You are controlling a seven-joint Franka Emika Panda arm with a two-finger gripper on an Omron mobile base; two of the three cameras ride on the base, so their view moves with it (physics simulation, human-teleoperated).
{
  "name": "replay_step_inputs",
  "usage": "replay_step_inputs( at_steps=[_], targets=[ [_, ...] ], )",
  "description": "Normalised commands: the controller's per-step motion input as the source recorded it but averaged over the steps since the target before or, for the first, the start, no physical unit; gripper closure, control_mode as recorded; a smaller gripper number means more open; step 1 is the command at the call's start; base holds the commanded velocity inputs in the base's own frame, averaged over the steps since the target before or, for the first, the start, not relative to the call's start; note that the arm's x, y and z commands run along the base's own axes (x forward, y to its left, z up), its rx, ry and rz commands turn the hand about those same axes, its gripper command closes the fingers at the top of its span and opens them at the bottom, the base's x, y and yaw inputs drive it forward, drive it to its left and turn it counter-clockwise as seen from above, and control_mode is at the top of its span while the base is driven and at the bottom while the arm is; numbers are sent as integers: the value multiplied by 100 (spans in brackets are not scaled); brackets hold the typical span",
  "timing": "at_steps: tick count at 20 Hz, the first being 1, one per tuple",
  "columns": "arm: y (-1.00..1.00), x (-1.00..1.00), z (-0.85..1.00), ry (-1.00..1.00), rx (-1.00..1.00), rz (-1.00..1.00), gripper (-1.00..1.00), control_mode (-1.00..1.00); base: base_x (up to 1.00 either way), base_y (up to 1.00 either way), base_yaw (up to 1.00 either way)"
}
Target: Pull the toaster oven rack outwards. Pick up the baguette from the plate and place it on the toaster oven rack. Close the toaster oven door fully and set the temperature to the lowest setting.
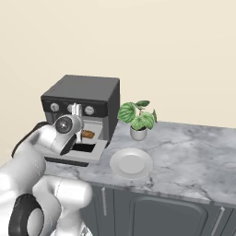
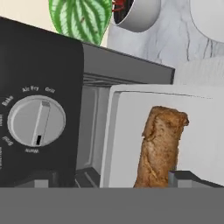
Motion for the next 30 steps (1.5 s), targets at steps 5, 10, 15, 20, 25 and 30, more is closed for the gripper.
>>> replay_step_inputs(
  at_steps=[5, 10, 15, 20, 25, 30],
  targets=[
    [-6, -22, 91, 14, 0, 0, -100, -100, 0, 0, 0],
    [0, -4, 64, 25, -4, 0, -100, -100, 0, 0, 0],
    [0, -37, 36, 35, -10, 21, -100, -100, 0, 0, 0],
    [2, -49, 10, 27, -12, 38, -100, -100, 0, 0, 0],
    [15, -24, 0, 14, -14, 37, -100, -100, 0, 0, 0],
    [24, -20, -2, 2, -20, 25, -100, -100, 0, 0, 0]
  ],
)
